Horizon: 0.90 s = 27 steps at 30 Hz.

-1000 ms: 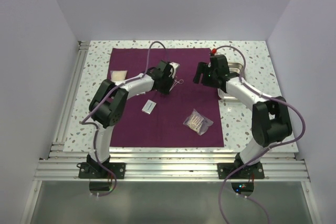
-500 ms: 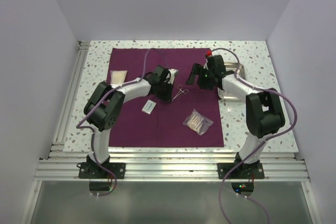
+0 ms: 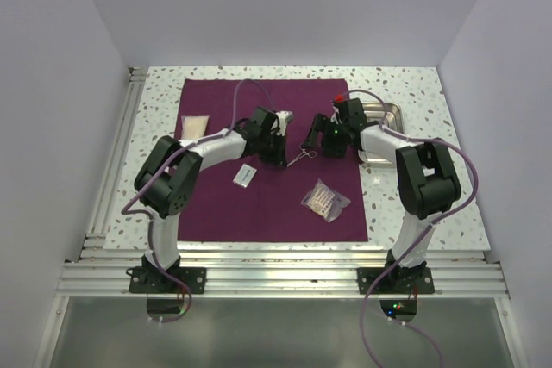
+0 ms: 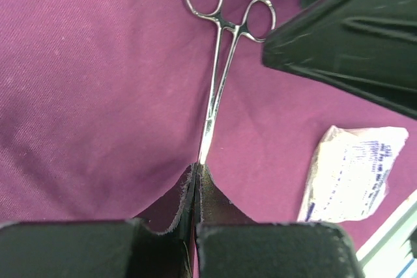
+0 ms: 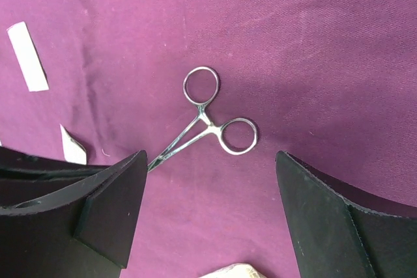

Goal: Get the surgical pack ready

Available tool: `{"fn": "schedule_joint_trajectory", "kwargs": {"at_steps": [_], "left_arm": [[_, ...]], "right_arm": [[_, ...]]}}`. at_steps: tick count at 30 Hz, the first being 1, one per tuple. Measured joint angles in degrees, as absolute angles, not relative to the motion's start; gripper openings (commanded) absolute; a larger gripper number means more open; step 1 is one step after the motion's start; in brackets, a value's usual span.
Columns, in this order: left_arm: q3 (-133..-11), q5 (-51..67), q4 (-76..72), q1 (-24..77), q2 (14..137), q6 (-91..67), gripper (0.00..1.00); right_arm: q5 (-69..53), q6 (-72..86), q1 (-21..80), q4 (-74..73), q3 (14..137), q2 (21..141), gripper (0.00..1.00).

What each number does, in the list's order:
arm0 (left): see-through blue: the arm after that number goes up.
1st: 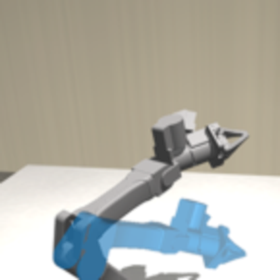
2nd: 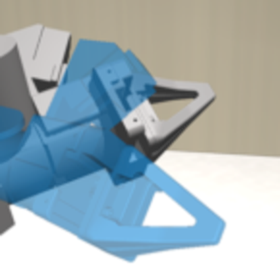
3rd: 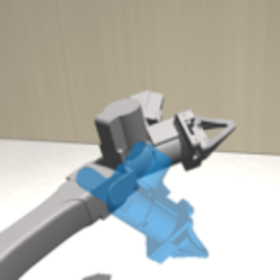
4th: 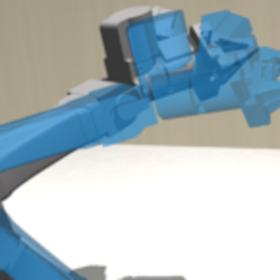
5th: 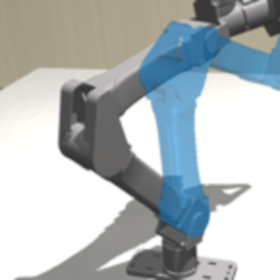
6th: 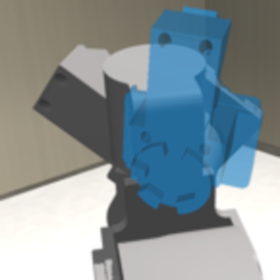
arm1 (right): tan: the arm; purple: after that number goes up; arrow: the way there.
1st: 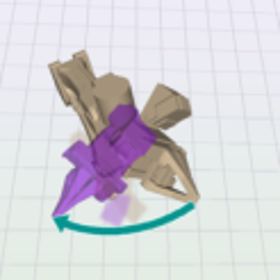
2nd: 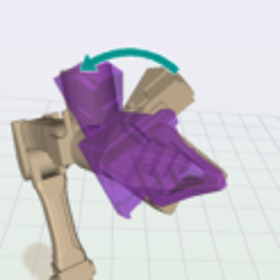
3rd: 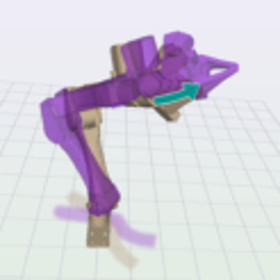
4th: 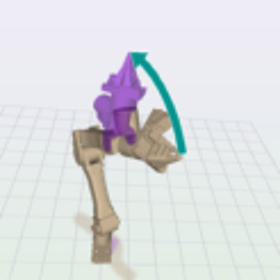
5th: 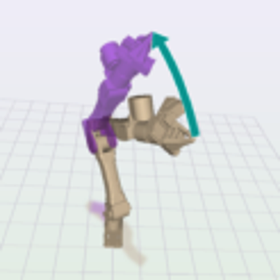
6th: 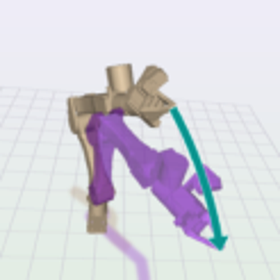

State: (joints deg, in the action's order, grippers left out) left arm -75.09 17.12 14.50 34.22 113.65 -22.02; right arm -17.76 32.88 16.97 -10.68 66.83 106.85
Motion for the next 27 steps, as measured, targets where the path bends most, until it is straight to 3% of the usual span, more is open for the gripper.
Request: {"fn": "schedule_joint_trajectory", "kwargs": {"at_steps": [8,17,24,27], "left_arm": [[-75.1,17.9,14.3,34.2,112.5,-22.2,0.0],[-75.1,18.3,14.2,34.2,112.5,-23.1,0.0],[-75.1,18.2,14.2,34.2,112.5,-23.2,0.0],[-75.1,16.9,14.3,34.7,112.5,-22.9,0.17]], "right_arm": [[-17.7,32.7,17.0,-10.6,66.7,107.0,0.8],[-16.9,34.0,17.0,-13.7,67.4,107.0,0.87],[-10.4,43.4,19.0,-19.0,68.9,105.9,0.88],[-6.3,47.9,21.5,-21.3,69.0,103.9,0.87]]}}
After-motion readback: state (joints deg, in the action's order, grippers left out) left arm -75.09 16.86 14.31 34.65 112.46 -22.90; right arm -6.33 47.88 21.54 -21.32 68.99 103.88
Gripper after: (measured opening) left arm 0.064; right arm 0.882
